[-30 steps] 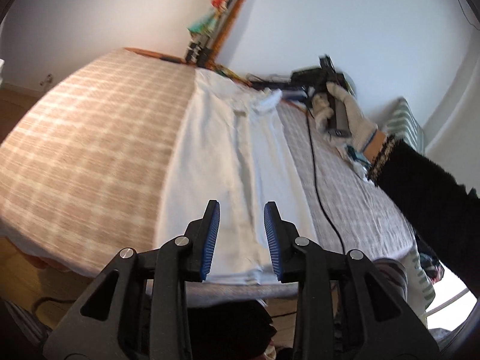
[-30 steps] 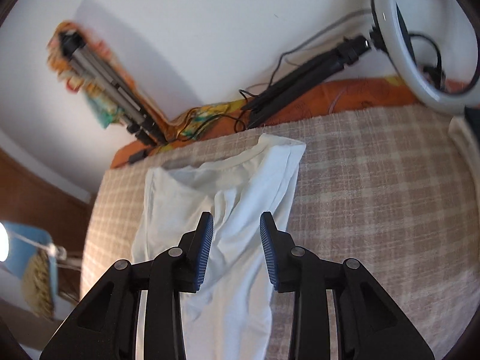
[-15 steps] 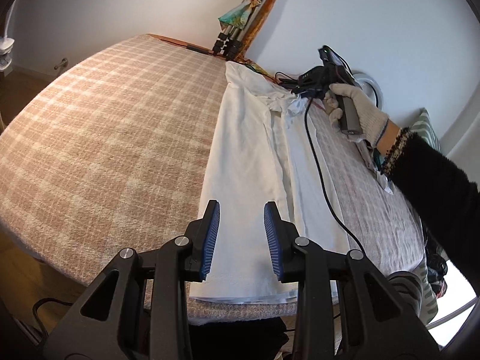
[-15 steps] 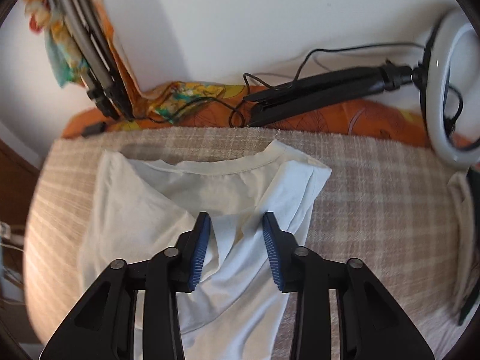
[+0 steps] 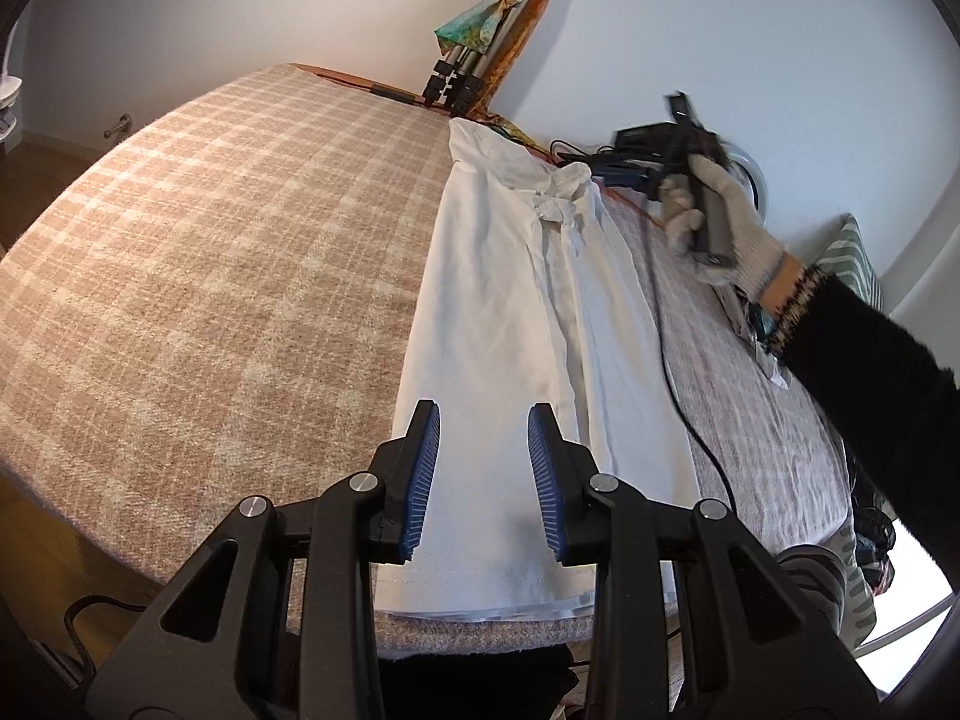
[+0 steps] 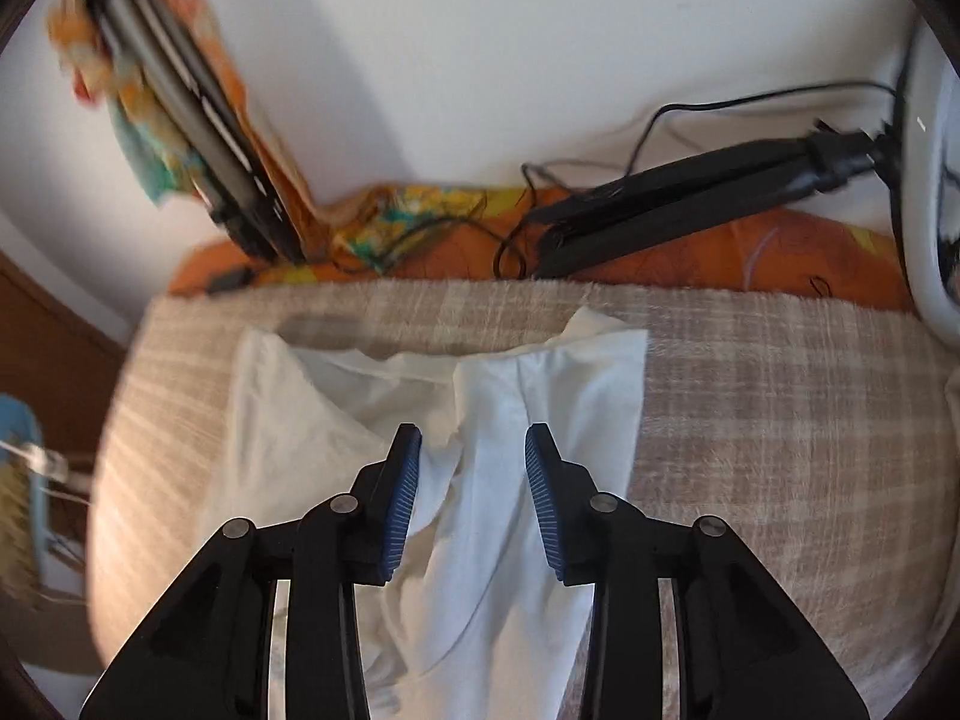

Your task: Fold small clothes

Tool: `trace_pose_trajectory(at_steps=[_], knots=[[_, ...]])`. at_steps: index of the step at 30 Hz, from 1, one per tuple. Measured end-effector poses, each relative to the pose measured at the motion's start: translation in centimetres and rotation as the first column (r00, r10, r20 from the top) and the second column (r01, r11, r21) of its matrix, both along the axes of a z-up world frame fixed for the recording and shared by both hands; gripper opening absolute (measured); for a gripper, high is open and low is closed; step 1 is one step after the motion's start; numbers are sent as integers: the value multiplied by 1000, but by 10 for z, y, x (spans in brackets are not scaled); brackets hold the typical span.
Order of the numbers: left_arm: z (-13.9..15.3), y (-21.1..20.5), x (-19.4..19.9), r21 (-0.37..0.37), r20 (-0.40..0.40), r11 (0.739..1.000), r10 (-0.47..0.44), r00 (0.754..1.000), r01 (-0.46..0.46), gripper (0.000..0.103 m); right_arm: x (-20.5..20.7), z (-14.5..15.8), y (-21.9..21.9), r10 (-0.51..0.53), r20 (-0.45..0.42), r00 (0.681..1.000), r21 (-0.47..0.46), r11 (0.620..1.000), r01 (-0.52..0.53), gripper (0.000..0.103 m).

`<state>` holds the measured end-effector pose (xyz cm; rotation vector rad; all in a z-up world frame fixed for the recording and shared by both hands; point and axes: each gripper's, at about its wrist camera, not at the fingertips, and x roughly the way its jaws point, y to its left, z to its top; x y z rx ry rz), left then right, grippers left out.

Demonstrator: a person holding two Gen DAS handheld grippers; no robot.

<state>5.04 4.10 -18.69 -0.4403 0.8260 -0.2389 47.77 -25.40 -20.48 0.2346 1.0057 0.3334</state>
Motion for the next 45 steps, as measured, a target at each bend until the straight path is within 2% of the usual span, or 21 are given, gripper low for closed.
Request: trace_pose_trajectory(at_steps=[1, 3, 9, 11, 12, 17, 21, 25, 30, 33, 36, 38, 39, 40, 42, 45], knots=[[0, 2, 0, -2, 0, 1000, 4, 1000, -4, 30, -10, 5, -13, -17, 11, 1000, 65, 998, 16, 35], [1, 7, 1, -2, -2, 1000, 11, 1000, -11, 30, -32, 15, -37, -39, 35, 999, 128, 991, 34, 35], [-2, 21, 4, 12, -52, 1000, 8, 999, -7, 31, -125, 45, -76, -20, 90, 996, 117, 993, 9, 35], [-4, 25, 5, 22, -73, 1000, -6, 997, 8, 39, -165, 48, -82, 6, 88, 996, 133, 991, -18, 35], [-5, 28, 5, 22, -84, 1000, -9, 996, 11, 44, -179, 47, -86, 17, 84, 996, 140, 990, -29, 35], [-15, 40, 4, -14, -156, 998, -61, 986, 59, 45, -272, 34, -84, 86, 32, 996, 138, 986, -90, 35], [-22, 39, 2, -33, -187, 995, -101, 977, 96, 45, -338, 2, -75, 126, -46, 991, 160, 980, -117, 36], [-35, 40, 3, -76, -238, 992, -113, 965, 98, 45, -370, -38, -64, 124, -110, 986, 139, 984, -108, 39], [-39, 36, -1, -131, -258, 985, -140, 956, 109, 45, -396, -75, -55, 140, -183, 973, 207, 973, -101, 39], [-39, 32, -5, -131, -269, 985, -146, 952, 115, 45, -407, -73, -48, 159, -140, 977, 196, 972, -130, 41], [-38, 28, -12, -120, -272, 984, -156, 950, 128, 45, -407, -74, -42, 189, -145, 971, 253, 956, -148, 41], [-38, 24, -14, -113, -275, 984, -162, 948, 136, 44, -407, -76, -35, 211, -139, 967, 240, 955, -174, 41], [-38, 22, -14, -101, -273, 985, -159, 949, 137, 41, -405, -76, -33, 215, -129, 968, 236, 955, -181, 41], [-38, 20, -14, -95, -274, 985, -165, 947, 144, 31, -404, -76, -31, 217, -127, 968, 237, 954, -183, 41], [-41, 16, -12, -97, -292, 984, -174, 941, 151, 20, -400, -77, -29, 217, -133, 967, 255, 951, -178, 37], [-40, 14, -13, -85, -284, 985, -171, 944, 152, 8, -398, -80, -24, 216, -136, 967, 258, 950, -176, 19]])
